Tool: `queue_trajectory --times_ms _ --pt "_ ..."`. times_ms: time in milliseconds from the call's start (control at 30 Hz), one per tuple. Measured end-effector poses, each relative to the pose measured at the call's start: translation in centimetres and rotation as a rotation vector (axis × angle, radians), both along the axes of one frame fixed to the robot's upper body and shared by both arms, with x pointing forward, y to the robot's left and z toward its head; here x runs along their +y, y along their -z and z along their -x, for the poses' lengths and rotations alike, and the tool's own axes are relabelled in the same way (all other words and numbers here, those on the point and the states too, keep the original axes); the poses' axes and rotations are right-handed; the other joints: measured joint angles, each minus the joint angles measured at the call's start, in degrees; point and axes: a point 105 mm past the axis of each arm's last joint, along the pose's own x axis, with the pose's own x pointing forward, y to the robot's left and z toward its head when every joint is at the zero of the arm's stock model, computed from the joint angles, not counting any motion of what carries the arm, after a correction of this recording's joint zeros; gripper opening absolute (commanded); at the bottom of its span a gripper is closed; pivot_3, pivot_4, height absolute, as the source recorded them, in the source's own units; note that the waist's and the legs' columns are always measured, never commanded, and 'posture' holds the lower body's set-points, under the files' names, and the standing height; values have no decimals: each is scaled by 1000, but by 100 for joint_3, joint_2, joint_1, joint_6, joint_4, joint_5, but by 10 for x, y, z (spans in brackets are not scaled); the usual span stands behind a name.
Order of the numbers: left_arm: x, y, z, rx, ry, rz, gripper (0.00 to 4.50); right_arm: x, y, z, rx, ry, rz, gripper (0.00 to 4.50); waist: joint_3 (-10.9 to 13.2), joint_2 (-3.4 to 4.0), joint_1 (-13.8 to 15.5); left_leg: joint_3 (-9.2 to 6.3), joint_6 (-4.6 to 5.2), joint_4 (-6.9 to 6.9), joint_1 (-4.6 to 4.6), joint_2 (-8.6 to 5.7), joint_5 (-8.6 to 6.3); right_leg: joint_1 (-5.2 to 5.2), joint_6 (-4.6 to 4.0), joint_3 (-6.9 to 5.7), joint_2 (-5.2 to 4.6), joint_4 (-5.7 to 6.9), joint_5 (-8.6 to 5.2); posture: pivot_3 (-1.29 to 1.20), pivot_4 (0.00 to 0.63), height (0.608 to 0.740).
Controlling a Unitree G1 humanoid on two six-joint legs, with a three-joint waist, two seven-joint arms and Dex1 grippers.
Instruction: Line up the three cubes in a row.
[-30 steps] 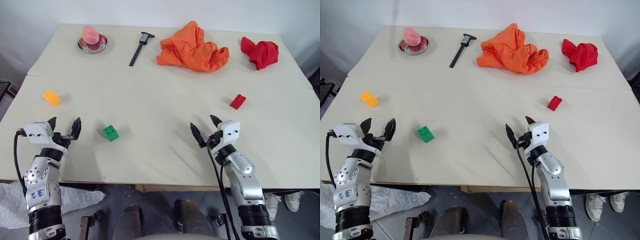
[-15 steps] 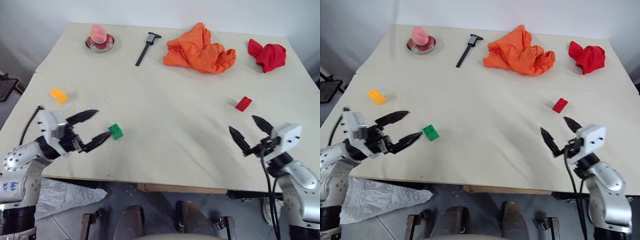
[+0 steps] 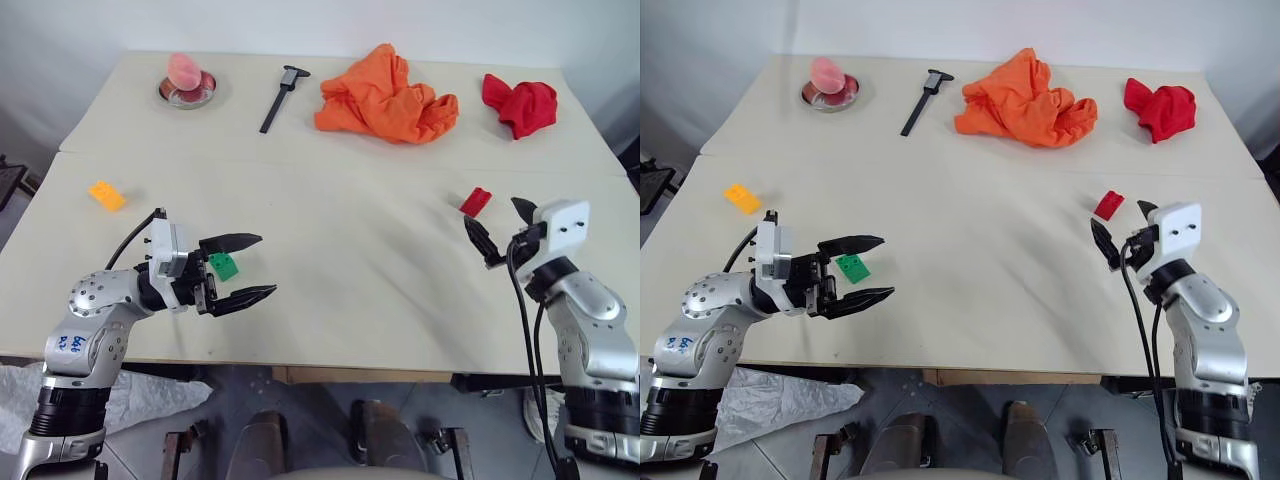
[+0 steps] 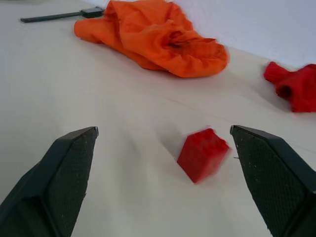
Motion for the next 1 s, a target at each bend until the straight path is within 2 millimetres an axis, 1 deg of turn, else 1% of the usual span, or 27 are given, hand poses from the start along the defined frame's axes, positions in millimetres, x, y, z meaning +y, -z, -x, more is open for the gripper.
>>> queue_trajectory --times_ms 33,67,100,167,267,300,367,467,667,833,1000 --pt "-1 -1 -1 -2 3 -1 4468 -3 -2 -9 22 -6 22 4500 4 7 -3 6 8 1 -5 -4 2 0 11 7 -2 0 7 0 150 740" --pt "0 -1 -2 -4 2 -4 4468 -7 -7 -26 47 -14 63 4500 9 15 -15 13 13 2 -6 -7 3 0 18 15 -2 -5 16 0 150 740" --pt "-2 -3 -3 -11 8 -6 4468 -13 -12 -36 61 -2 94 4500 12 20 -13 15 16 -3 -8 -8 4 0 21 18 -3 -11 18 0 150 740" --pt "-2 -3 -4 -13 9 -8 4468 -17 -18 -49 73 -4 130 4500 12 20 -17 15 15 -8 -6 -7 4 -2 21 18 -1 -13 18 0 150 740" --pt "-4 -3 -4 -14 13 -10 4468 -18 -11 -63 124 -11 171 4500 12 20 -25 20 15 -17 -12 -6 3 -7 21 17 -2 -23 18 0 150 740" --pt "-4 -2 -4 -12 9 -9 4468 -20 -5 -69 160 11 162 4500 13 22 -35 26 15 -17 -15 -7 3 -8 21 18 -4 -28 18 0 150 740" --pt "-5 1 -3 -3 8 -6 4468 -19 0 -75 192 35 155 4500 14 22 -39 27 15 -16 -17 -7 2 -8 22 18 -5 -31 18 0 150 740" --pt "-5 5 -1 11 1 -3 4468 -19 2 -79 214 50 149 4500 14 24 -39 27 13 -17 -17 -5 2 -9 22 17 -4 -31 18 0 150 740" --pt "-7 2 -1 -7 -9 -4 4468 -13 8 -81 247 18 136 4500 15 24 -28 28 13 -6 -17 -5 2 -8 26 18 -4 -27 20 0 150 740" --pt "-6 2 -1 -7 -15 -3 4468 -18 12 -72 312 -57 134 4500 15 25 -30 29 13 -8 -17 -5 2 -8 26 18 -4 -28 20 0 150 740" --pt "-4 0 -2 -17 -24 -2 4468 -16 18 -64 376 -149 125 4500 15 25 -42 31 12 -7 -15 -4 2 -8 26 18 -4 -26 20 0 150 740"
